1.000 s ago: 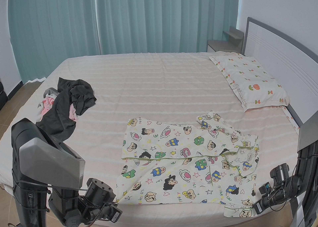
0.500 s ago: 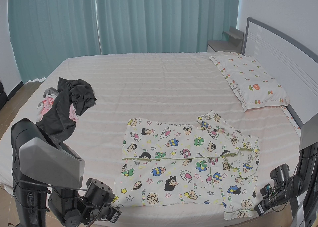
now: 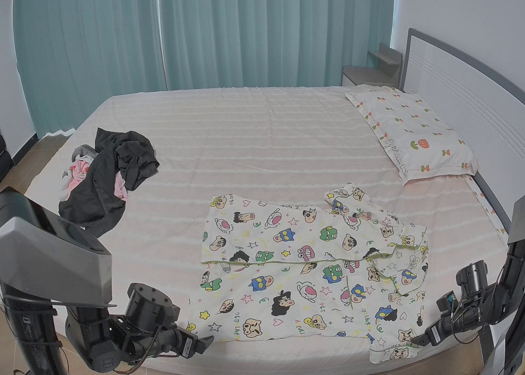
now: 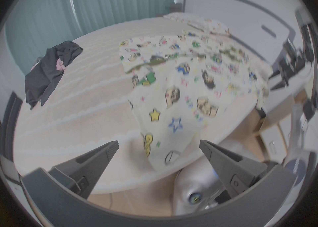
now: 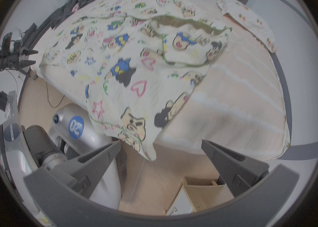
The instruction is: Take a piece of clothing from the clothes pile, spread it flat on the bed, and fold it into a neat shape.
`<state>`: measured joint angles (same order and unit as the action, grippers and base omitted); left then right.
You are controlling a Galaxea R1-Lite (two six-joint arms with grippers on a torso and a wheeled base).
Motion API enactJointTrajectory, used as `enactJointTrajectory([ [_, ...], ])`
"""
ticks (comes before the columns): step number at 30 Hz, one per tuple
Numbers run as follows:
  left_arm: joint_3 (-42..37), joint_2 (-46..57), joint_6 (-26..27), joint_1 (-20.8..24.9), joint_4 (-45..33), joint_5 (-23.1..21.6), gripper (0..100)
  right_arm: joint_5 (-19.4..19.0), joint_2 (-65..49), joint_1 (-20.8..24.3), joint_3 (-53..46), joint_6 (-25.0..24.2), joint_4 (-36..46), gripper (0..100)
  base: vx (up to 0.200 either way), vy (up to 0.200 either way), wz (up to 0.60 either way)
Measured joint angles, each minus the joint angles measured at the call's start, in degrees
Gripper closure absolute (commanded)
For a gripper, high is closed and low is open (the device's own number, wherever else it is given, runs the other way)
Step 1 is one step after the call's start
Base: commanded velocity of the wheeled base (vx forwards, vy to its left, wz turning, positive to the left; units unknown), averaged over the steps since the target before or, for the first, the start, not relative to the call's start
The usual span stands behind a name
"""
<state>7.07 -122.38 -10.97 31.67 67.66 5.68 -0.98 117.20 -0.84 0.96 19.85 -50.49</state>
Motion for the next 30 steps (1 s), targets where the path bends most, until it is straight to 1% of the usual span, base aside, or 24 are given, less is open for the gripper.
enactJointTrajectory([
  [2,1.4,2.5,-5.2,-0.4,0.0,-0.6,0,-1.3,-2.6,-0.3,0.0,-1.3,-0.4,0,0.000,0.000,0.00],
  [3,2.1,3.3,-6.9,-0.5,0.0,-0.8,0,-2.1,-3.7,-0.4,0.0,-2.0,-0.5,0,0.000,0.000,0.00],
  [5,3.9,5.3,-12.1,-0.7,0.1,-1.1,0,-3.9,-6.0,-0.7,0.0,-4.6,-0.7,0,0.000,0.000,0.00],
  [6,4.9,6.2,-15.1,-0.9,0.1,-1.2,0,-5.0,-7.3,-0.9,0.4,-7.1,-0.8,0,0.000,0.000,0.00],
  [8,6.1,7.3,-18.2,-1.0,0.2,-1.2,0,-6.3,-9.1,-1.1,1.3,-12.1,-1.0,0,0.000,0.000,0.00],
  [12,8.4,9.1,-25.4,-1.4,1.1,-1.4,0,-8.4,-12.5,-1.2,4.9,-24.9,-1.2,0,0.000,0.000,0.00],
  [13,8.8,9.3,-26.9,-1.4,1.5,-1.5,0,-8.8,-13.0,-1.2,5.8,-27.1,-1.2,0,0.000,0.000,0.00],
  [15,9.6,9.9,-31.0,-1.5,2.8,-2.0,0,-9.7,-14.0,-1.1,8.3,-31.3,-1.4,0,0.200,0.000,0.00],
  [18,10.2,10.3,-33.4,-1.7,3.9,-3.3,0,-10.5,-14.8,-0.7,10.0,-32.9,-1.4,0,0.200,0.000,0.00],
  [22,10.6,10.6,-33.5,-1.7,4.2,-3.4,0,-10.7,-15.2,0.0,10.8,-33.0,-1.4,0,0.200,0.000,0.00],
  [30,10.9,10.1,-33.6,-1.8,5.0,-3.0,0,-10.7,-14.8,0.3,11.1,-32.9,-1.5,0,0.000,0.000,0.00],
])
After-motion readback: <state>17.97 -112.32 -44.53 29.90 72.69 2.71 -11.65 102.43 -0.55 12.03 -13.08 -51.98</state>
